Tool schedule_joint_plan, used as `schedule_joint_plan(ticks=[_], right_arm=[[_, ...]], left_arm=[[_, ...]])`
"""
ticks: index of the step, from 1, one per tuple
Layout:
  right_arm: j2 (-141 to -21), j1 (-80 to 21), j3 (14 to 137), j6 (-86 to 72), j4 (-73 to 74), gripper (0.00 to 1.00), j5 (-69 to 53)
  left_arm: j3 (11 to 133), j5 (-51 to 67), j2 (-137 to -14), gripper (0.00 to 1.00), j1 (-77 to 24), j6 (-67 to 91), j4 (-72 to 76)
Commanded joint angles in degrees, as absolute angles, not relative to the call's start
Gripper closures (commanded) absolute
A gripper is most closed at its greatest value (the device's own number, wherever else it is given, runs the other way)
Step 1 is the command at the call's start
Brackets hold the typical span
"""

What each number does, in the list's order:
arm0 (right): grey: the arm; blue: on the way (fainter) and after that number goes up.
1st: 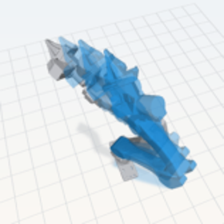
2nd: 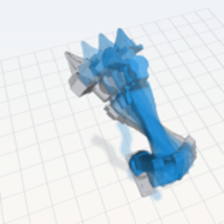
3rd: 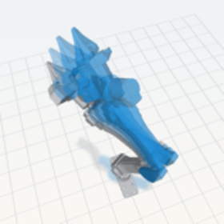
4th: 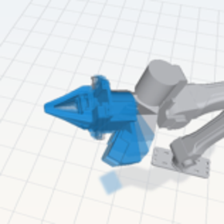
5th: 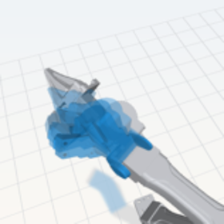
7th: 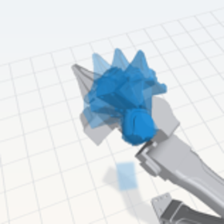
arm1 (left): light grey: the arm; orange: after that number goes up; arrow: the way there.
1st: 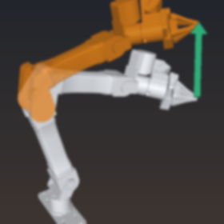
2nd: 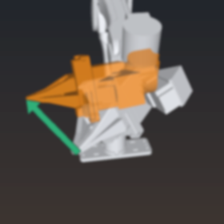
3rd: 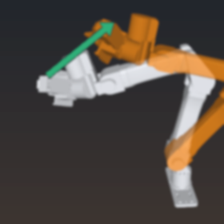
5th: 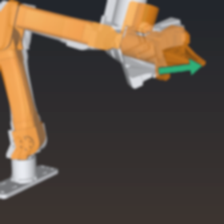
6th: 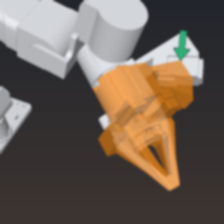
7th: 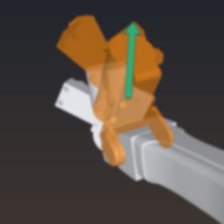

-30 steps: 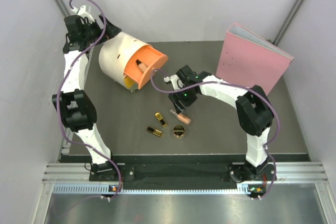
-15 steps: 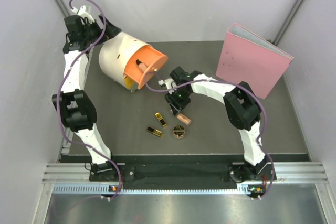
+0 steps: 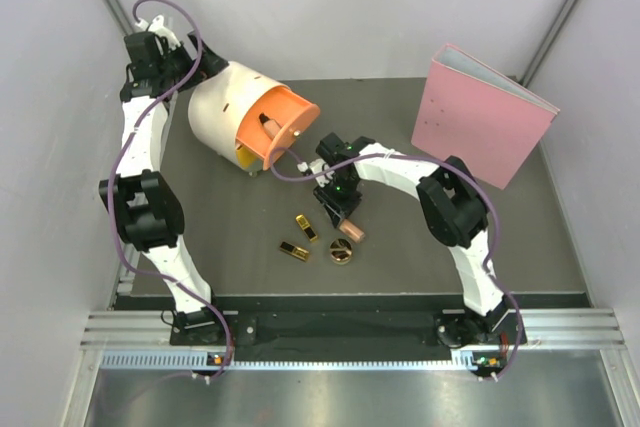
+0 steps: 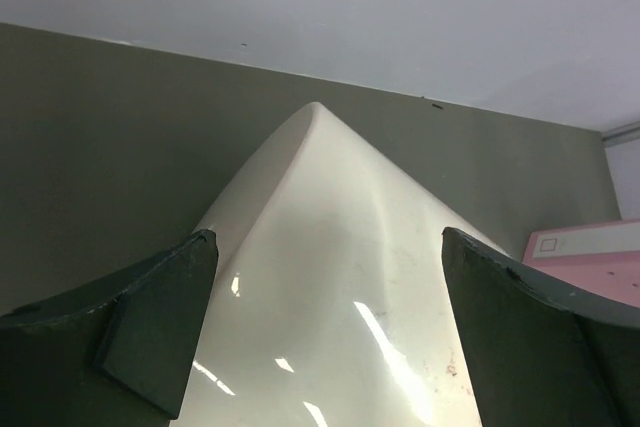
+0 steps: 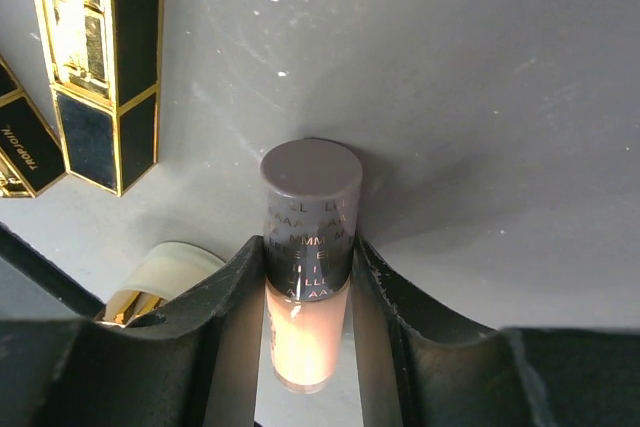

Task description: Organize the makeup

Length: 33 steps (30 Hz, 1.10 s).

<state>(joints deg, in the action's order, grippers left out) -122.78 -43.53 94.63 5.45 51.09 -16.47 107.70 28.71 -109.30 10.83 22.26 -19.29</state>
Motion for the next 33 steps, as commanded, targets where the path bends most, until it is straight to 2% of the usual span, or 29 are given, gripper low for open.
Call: schedule_joint_plan(ticks=[1, 5, 16, 25, 33], right_arm=[[-124.37, -44.38, 96.86, 5.45, 53.00, 0.96, -13.27], [-123.14, -44.39, 96.68, 5.71, 52.91, 1.00, -11.87], [-112.25, -44.38, 98.43, 7.73, 50.98, 1.00, -7.03], [-103.02, -44.21, 109.49, 7.82, 46.15, 1.00, -8.69], [-104.50, -43.42, 122.77, 5.19, 42.46, 1.00, -12.92]], left_arm=[[109.34, 25.14, -109.25, 0.02, 10.81, 19.08, -21.61], [108.28, 23.56, -108.81, 0.03, 10.81, 18.37, -22.06], [108.11, 19.60, -109.34, 0.03, 9.84, 14.68, -25.75], [107.93, 19.25, -109.42, 0.03, 9.76, 14.24, -25.93], [107.40, 18.72, -109.34, 0.03, 9.76, 13.54, -26.46]])
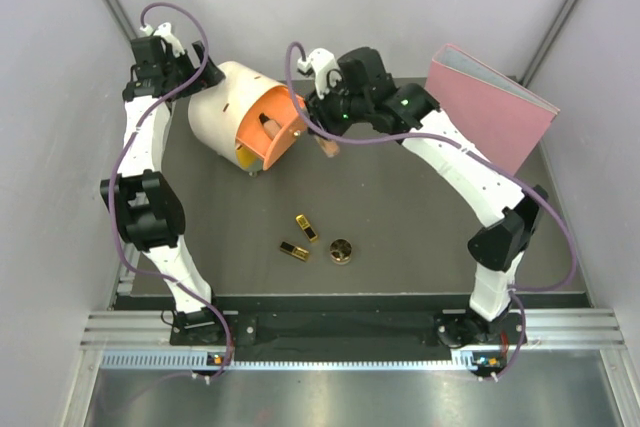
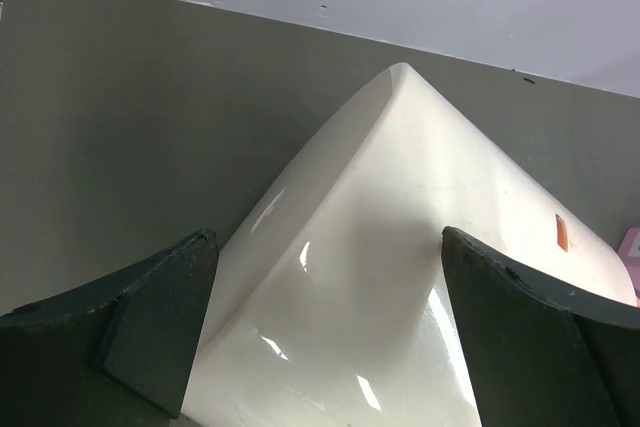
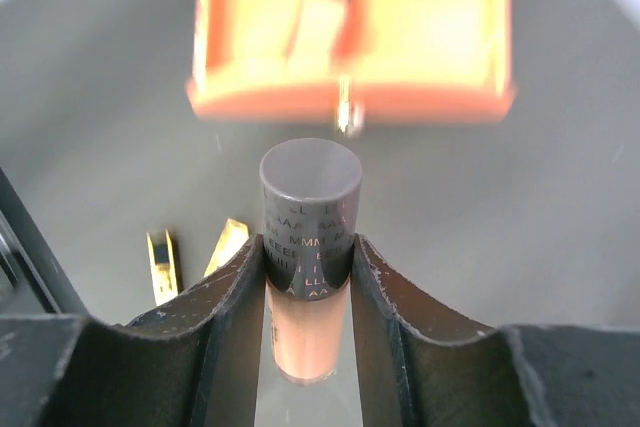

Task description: Organize the makeup

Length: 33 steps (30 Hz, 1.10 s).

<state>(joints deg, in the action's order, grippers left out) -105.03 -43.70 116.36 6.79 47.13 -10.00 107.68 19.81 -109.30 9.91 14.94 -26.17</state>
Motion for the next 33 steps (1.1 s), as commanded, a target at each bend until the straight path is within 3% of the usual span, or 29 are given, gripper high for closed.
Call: schedule_joint_plan(ticks=[1, 22, 33], right_arm=[[-105.02, -43.33, 124.09, 4.58, 40.97, 1.00, -12.92], [-115.75, -42.28, 129.11, -10.63, 14.52, 1.00, -15.20], [-121.90, -42.01, 128.58, -20.20, 7.83, 1.00, -17.49]], left_arm=[[107.40, 18.55, -109.42, 0.03, 9.84, 13.45, -26.54], [107.40, 17.32, -109.60, 0.03, 9.76, 13.19, -28.21], [107.40, 17.05, -109.95, 0.03, 9.76, 12.92, -28.39]])
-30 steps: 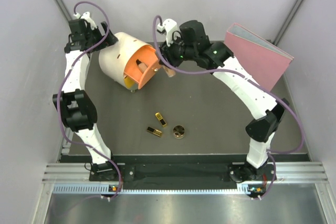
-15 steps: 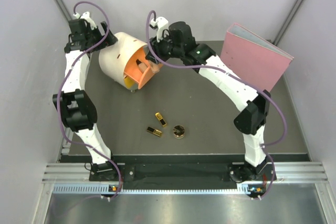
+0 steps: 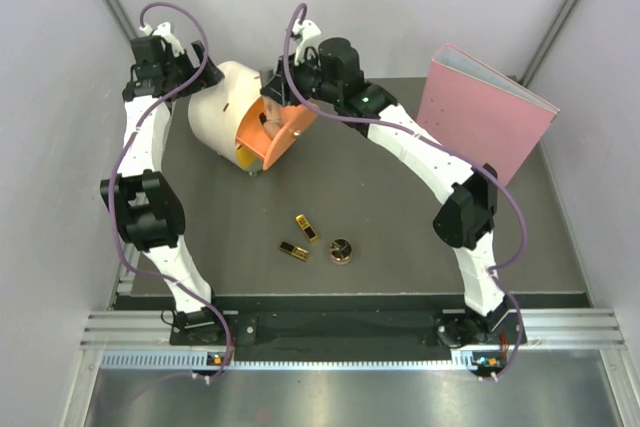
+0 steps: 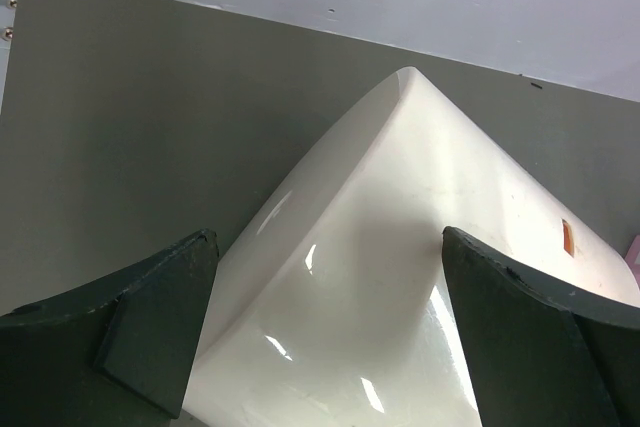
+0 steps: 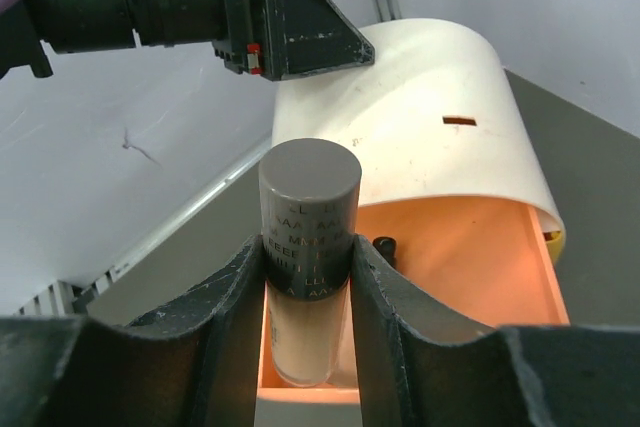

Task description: Organize the makeup

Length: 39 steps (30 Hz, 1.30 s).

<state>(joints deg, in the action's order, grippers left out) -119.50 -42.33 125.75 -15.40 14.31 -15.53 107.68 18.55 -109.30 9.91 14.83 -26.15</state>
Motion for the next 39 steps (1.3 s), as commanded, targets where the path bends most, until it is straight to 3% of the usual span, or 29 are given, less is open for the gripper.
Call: schedule_joint_plan(ticks=[1, 11, 13, 14, 17, 20, 23, 32, 39], right_arm=[[-122.25, -42.01, 128.76, -20.74, 7.47, 1.00, -17.75], [-124.63, -42.01, 128.94, -23.11, 6.42, 0.94, -18.19], [-124.89, -42.01, 128.85, -23.29, 6.59, 0.87, -17.93], [-125.07, -42.01, 128.85, -23.03, 6.77, 0.75, -17.84], [-125.16, -42.10, 128.93, -21.98, 7.47, 0.57, -16.44], [-125.16, -42.01, 128.94, -21.01, 8.52, 0.44, -15.03], [-125.16, -41.92, 129.02, -20.48, 9.23, 0.37, -13.45], [-124.37, -41.66, 129.46, -19.25, 9.49, 0.28, -10.90], [-118.67, -41.13, 127.02, -16.88, 9.94, 0.30, -6.77]], left_arm=[[107.40, 17.05, -109.95, 0.03, 9.76, 12.92, -28.48], [107.49, 16.96, -110.04, 0.02, 9.76, 12.75, -28.56], [107.58, 16.96, -110.13, 0.02, 9.84, 12.75, -28.57], [107.67, 16.96, -110.04, 0.02, 9.84, 12.74, -28.65], [107.93, 16.88, -110.13, 0.02, 9.75, 12.57, -28.65], [108.10, 16.79, -110.21, 0.02, 9.76, 12.48, -28.65], [108.54, 16.87, -110.48, 0.02, 9.76, 12.48, -28.74], [109.51, 17.14, -110.92, 0.02, 9.84, 12.66, -29.00], [109.34, 17.14, -110.92, 0.02, 9.76, 12.83, -28.92]])
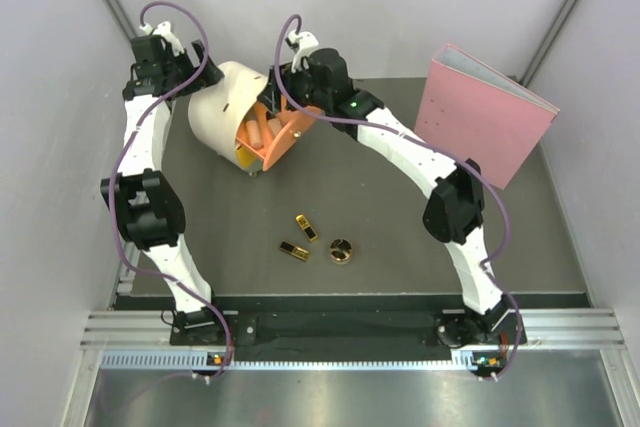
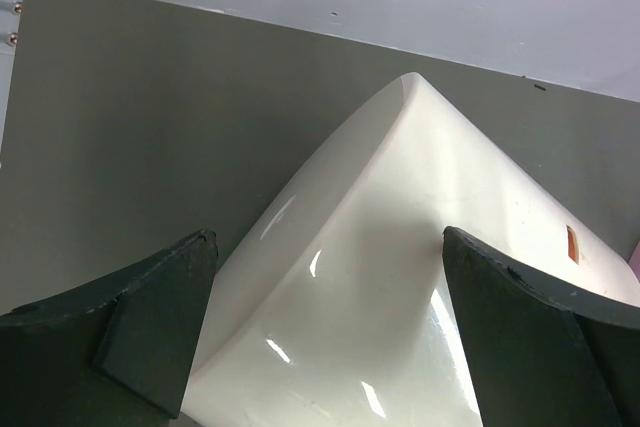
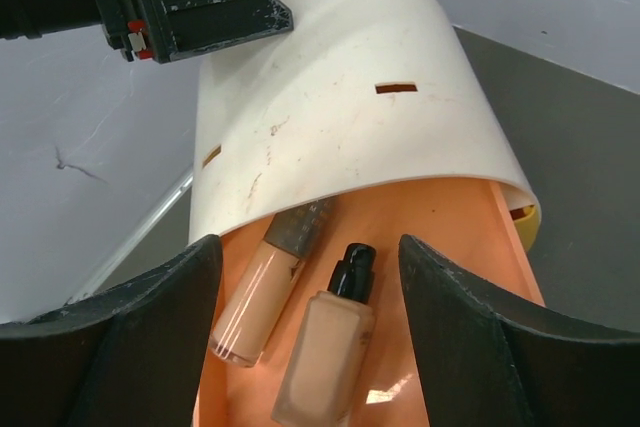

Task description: Organize the makeup

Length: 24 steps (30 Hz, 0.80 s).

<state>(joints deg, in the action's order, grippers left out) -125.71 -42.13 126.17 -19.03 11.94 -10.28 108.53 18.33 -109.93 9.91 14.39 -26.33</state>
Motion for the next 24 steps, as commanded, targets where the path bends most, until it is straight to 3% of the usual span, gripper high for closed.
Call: schedule_joint_plan(ticks=[1, 3, 5, 9, 10, 13, 16, 24], right_arm=[[-115.61, -40.61, 123.35, -16.87, 9.58, 0.35, -6.59], [-112.34, -39.99, 119.20, -17.57, 8.62, 0.39, -6.07], [-108.21, -38.15, 113.84, -19.85, 9.05, 0.51, -7.64], [-103.02, -33.58, 104.61, -25.83, 9.32, 0.64, -13.70], [-101.96, -31.75, 101.37, -27.75, 9.32, 0.75, -16.41], [-100.64, -28.93, 95.47, -30.14, 8.61, 0.93, -20.12], [-102.03, -28.04, 94.48, -29.80, 10.54, 1.00, -23.98], [-110.03, -28.21, 98.34, -28.04, 17.92, 1.00, -30.06]], left_arm=[[109.34, 17.23, -111.00, 0.02, 9.84, 12.83, -28.92], [109.42, 17.22, -111.01, 0.02, 9.84, 12.83, -29.00], [109.42, 17.14, -111.09, 0.02, 9.84, 12.83, -28.92], [109.34, 17.23, -111.01, 0.02, 9.84, 12.75, -29.00], [109.34, 17.23, -111.01, 0.02, 9.84, 12.83, -29.00], [109.34, 17.31, -111.01, 0.02, 9.84, 12.83, -29.00], [109.25, 17.40, -111.01, 0.02, 9.76, 12.83, -28.92], [108.55, 17.58, -110.74, 0.02, 9.84, 12.57, -28.92]])
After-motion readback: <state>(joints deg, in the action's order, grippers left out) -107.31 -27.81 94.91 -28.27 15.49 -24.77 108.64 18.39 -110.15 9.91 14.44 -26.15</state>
